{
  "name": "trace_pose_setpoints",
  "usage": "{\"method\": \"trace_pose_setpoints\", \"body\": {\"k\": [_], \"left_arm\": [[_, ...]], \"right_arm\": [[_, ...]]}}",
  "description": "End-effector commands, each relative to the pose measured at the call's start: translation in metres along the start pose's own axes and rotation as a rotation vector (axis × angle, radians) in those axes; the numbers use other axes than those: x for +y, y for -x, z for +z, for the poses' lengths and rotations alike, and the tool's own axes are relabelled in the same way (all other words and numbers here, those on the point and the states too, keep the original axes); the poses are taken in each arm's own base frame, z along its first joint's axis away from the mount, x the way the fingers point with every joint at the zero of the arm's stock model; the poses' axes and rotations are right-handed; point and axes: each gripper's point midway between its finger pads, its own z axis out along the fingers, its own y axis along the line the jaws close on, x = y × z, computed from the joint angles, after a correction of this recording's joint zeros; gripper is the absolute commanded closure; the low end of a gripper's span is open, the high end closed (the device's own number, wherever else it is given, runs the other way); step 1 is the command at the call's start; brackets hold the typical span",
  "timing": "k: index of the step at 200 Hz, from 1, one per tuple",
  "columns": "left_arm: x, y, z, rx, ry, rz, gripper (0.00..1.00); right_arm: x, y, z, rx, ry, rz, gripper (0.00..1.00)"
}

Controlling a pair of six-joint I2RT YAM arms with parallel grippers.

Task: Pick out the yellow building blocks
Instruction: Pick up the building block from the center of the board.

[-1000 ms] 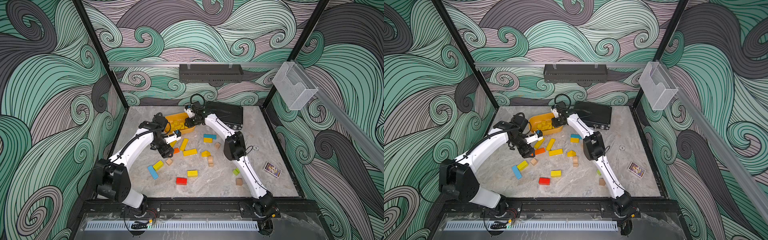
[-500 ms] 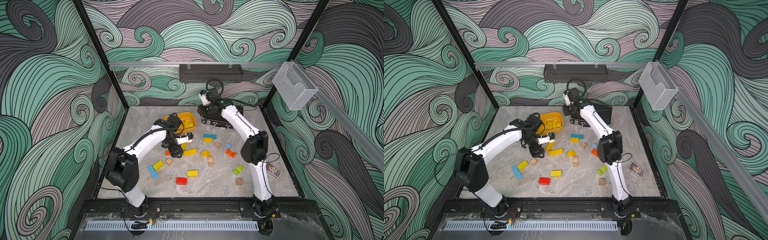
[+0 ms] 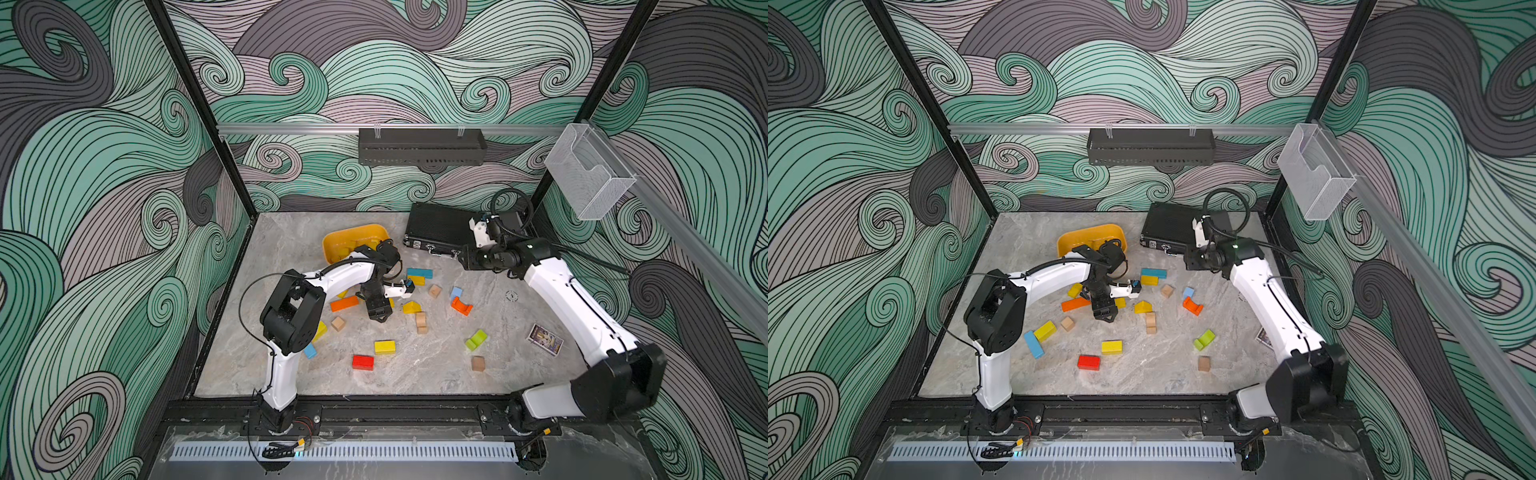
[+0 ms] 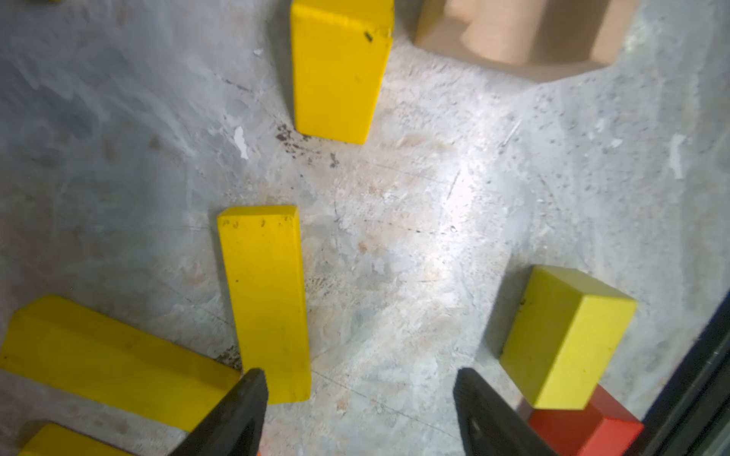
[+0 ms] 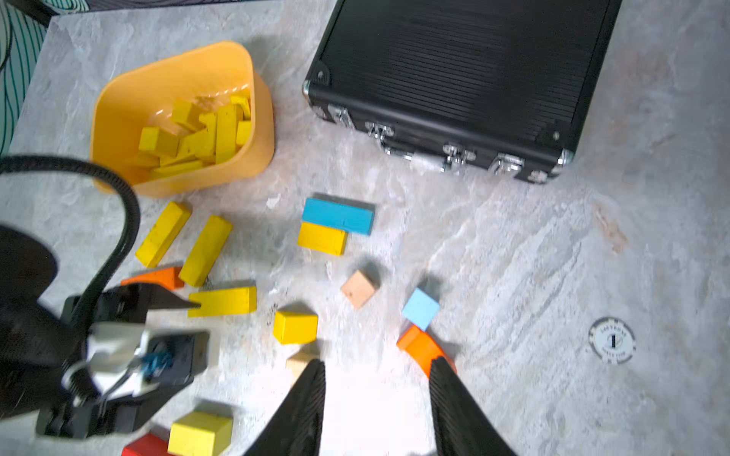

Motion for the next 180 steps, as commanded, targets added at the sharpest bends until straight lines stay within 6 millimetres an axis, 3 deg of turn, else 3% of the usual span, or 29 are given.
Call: {"method": "trace_pose_setpoints", "body": {"k": [1, 42, 93, 180], "left_arm": [[0.016, 0.007, 0.003, 0.005, 0.073, 0.007, 0.25], [0.031, 0.006, 0.012, 0.017, 0.154, 0.003, 0.26], [0.028, 0.005, 0.025, 0.039, 0.112, 0.002, 0.33], [0.027, 0.006, 0.038, 0.068, 0.069, 0.002, 0.55]], "right_arm": [[0.005, -0.014, -0.023, -0.036, 0.045, 0.048, 0.54], [0.005, -0.051, -0.036, 0.005, 0.066, 0.063, 0.55], [-0.004, -0.090, -0.034, 0.052, 0.049, 0.074, 0.56], [-0.007, -0.100, -0.028, 0.078, 0.038, 0.081, 0.56]]}}
